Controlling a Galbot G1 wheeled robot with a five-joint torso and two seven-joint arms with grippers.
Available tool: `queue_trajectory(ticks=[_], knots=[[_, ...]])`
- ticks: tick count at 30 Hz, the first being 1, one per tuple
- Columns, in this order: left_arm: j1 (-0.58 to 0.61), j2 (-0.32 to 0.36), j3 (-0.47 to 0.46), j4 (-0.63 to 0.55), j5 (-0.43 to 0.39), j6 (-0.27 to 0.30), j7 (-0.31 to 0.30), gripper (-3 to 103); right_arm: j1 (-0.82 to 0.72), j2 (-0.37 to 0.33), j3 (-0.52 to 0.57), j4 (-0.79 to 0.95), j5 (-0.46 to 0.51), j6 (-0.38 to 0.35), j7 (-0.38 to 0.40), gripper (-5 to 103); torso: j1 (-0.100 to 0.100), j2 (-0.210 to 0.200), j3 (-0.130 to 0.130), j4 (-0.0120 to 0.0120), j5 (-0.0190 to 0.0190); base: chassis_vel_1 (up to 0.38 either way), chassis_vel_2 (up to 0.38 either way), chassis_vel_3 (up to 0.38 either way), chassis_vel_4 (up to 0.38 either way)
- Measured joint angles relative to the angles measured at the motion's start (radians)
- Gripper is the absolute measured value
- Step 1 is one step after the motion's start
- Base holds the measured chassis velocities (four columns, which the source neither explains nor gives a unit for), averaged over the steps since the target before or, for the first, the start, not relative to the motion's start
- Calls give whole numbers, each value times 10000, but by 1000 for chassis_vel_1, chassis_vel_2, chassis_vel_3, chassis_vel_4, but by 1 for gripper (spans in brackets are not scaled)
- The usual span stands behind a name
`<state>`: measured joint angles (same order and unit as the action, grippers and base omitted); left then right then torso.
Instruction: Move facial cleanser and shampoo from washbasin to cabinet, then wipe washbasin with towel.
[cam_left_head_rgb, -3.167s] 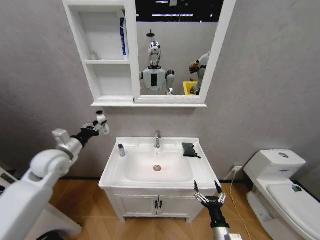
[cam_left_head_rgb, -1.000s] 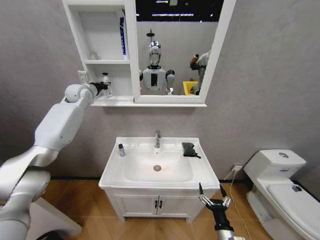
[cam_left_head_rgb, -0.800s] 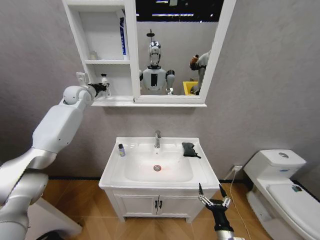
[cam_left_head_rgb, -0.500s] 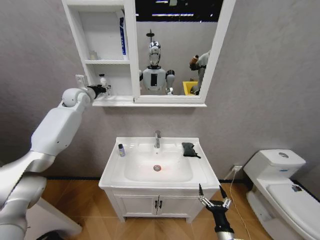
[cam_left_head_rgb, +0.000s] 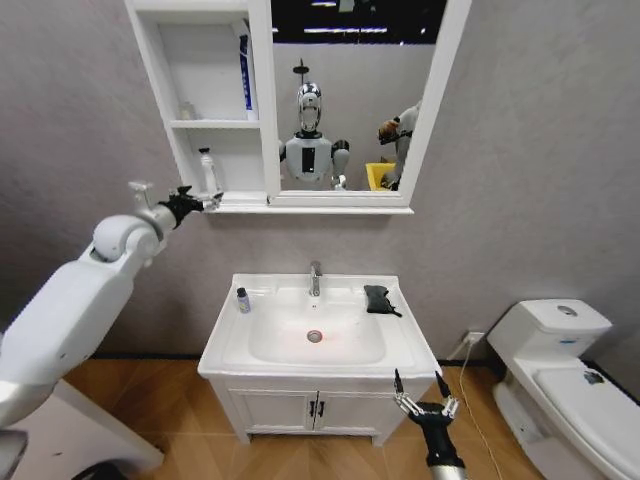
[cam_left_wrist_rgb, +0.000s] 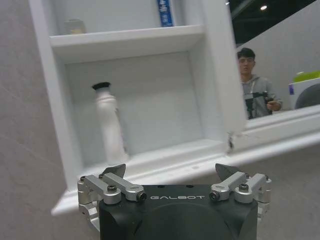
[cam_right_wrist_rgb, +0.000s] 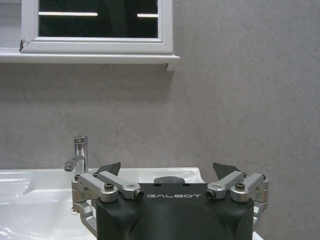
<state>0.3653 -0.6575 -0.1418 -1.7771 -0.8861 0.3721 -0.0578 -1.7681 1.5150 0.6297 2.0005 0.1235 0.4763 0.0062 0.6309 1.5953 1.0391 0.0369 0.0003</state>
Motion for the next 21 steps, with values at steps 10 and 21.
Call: queue_trajectory(ticks=[10, 21], knots=[[3699, -1685, -461, -366, 1997, -1764, -1084, 98, -131, -97, 16, 143, 56, 6, -1, 100, 1, -1, 1, -3, 0, 0, 0, 0, 0], [4091, -4847, -497, 3789, 5191, -3857, -520, 97, -64, -396, 349, 71, 524, 28, 14, 100, 5, -2, 2, -5, 0, 0, 0, 0, 0]])
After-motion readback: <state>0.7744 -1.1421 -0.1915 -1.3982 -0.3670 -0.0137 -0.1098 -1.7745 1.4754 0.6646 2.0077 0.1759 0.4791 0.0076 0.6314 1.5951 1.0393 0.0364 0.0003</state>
